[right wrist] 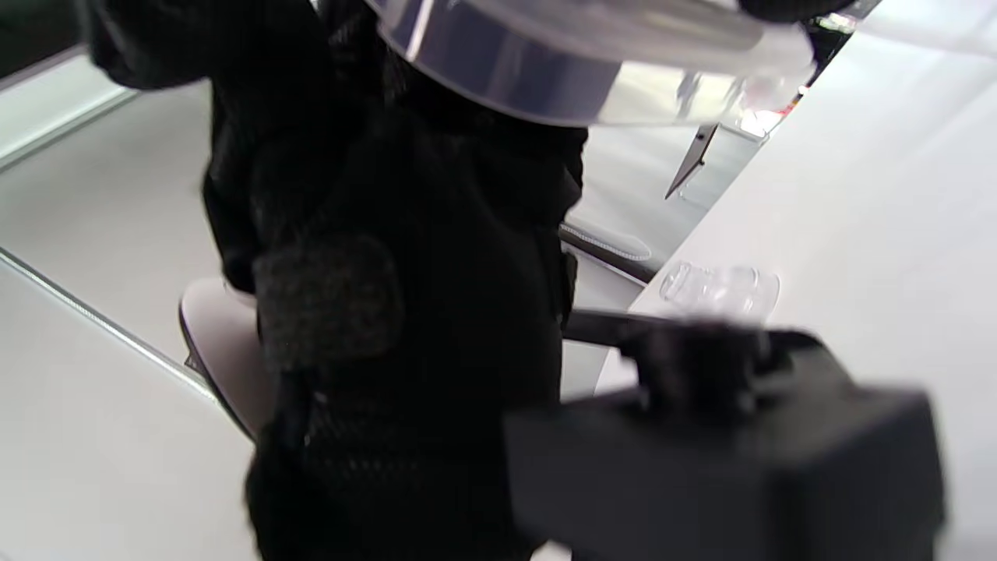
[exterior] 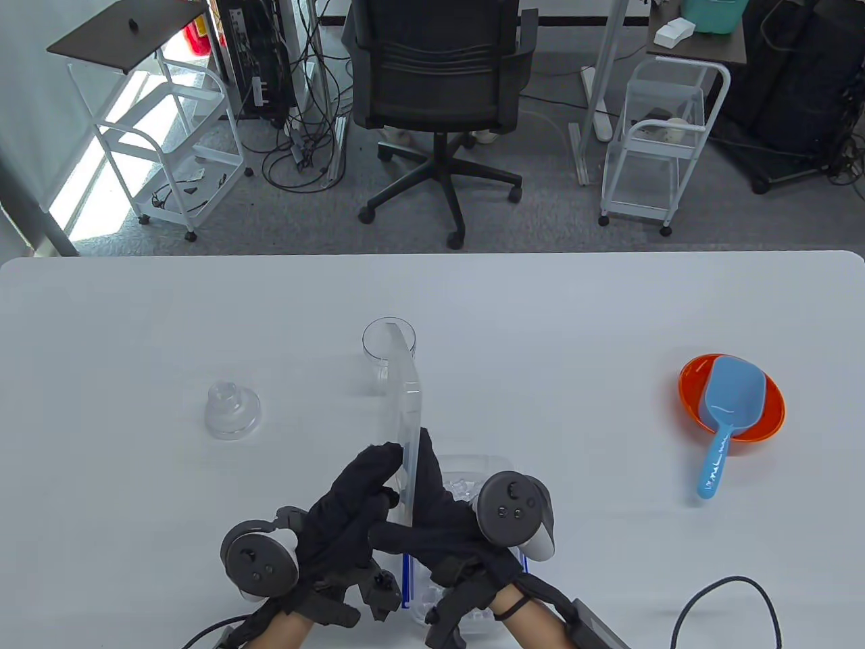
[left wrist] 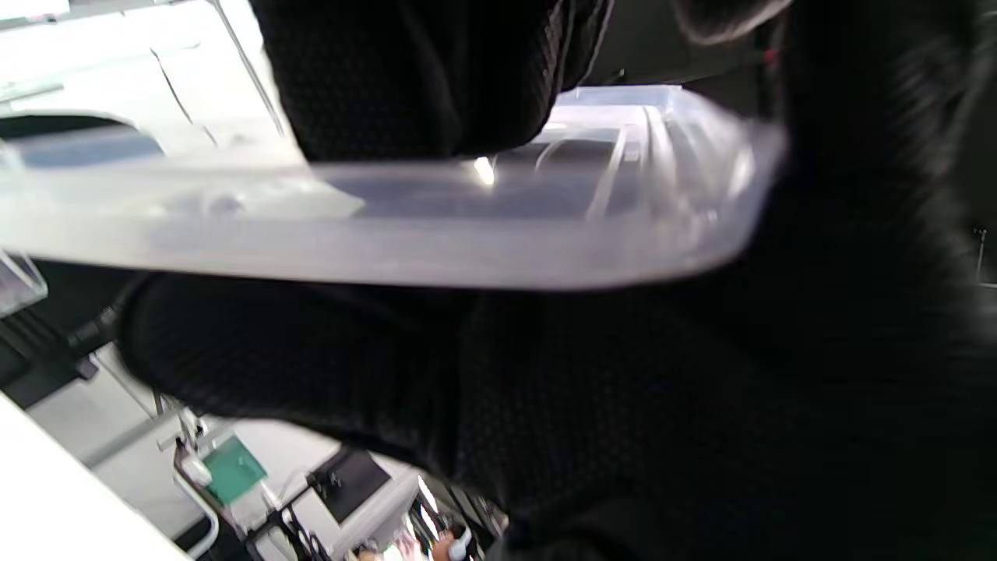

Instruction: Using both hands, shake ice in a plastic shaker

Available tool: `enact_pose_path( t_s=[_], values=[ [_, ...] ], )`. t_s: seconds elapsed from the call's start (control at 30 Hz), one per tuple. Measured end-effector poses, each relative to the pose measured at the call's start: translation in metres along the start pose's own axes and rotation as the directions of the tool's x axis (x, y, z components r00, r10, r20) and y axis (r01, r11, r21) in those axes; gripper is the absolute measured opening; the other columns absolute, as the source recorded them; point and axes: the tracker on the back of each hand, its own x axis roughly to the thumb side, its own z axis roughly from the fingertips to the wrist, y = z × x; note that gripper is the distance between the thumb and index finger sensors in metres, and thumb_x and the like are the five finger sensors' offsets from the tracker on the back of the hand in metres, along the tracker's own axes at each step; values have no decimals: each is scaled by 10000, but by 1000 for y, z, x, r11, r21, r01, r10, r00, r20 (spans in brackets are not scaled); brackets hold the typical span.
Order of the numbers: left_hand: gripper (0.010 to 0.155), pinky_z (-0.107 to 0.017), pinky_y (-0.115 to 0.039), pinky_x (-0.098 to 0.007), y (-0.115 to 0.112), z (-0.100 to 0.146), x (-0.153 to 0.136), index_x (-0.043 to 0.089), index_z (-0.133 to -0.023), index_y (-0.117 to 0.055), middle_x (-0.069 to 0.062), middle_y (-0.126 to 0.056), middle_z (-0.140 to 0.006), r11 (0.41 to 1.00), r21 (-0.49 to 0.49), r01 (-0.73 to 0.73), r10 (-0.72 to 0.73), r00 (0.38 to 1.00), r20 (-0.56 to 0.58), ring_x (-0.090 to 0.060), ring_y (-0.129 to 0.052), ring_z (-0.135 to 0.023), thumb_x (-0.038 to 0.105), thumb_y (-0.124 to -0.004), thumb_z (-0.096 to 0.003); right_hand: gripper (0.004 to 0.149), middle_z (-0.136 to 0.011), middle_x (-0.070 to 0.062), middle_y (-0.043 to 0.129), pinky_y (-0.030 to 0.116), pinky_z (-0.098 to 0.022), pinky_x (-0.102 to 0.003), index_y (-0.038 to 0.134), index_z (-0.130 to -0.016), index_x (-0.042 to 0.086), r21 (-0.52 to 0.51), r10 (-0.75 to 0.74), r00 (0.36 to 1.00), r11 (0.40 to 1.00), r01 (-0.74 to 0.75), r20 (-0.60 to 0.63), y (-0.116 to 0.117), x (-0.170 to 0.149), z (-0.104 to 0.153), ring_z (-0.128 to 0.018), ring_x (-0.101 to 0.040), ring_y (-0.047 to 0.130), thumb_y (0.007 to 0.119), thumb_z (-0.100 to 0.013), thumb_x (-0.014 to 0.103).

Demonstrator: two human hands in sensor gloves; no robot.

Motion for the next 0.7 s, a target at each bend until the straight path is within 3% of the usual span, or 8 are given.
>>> enact_pose_path(
  t_s=[0.17,0.3,0.47,0.7],
  values=[
    [618,-577,-822,-323,-4,0,-8,98,-1083,-479,-113,-732,-1060,999,-34,-32,30,998,-46,-332,-807,-919,538,-472,-648,746,-1072,-361,465,747,-511,-648,116,-1087,92,-106,91,996,990,-92,-11,-27,0,20,-820,-624,706,633,-613,347],
    [569,-460,-876,-280,1,-1,-11,87,-997,-647,-94,-927,-871,999,7,-49,50,996,-74,-280,-993,-694,509,-497,-645,632,-909,-231,775,876,-433,-484,290,-1085,58,-249,217,974,942,-225,-59,-54,5,41,-646,-407,951,660,-591,191],
    [566,-432,-877,-284,15,0,-20,70,-981,-666,-109,-945,-839,995,98,-4,15,994,-110,-291,-1004,-656,496,-505,-644,611,-859,-191,815,891,-389,-426,358,-1083,76,-363,285,931,862,-353,-228,-100,7,78,-584,-351,973,685,-579,192],
    [568,-406,-880,-287,22,1,-32,50,-966,-683,-126,-960,-811,992,112,54,-37,988,-148,-302,-1013,-624,485,-513,-643,623,-797,-197,859,895,-293,-359,394,-1083,37,-492,176,842,743,-454,-511,-163,4,138,-498,-326,994,709,-572,202]
  ],
)
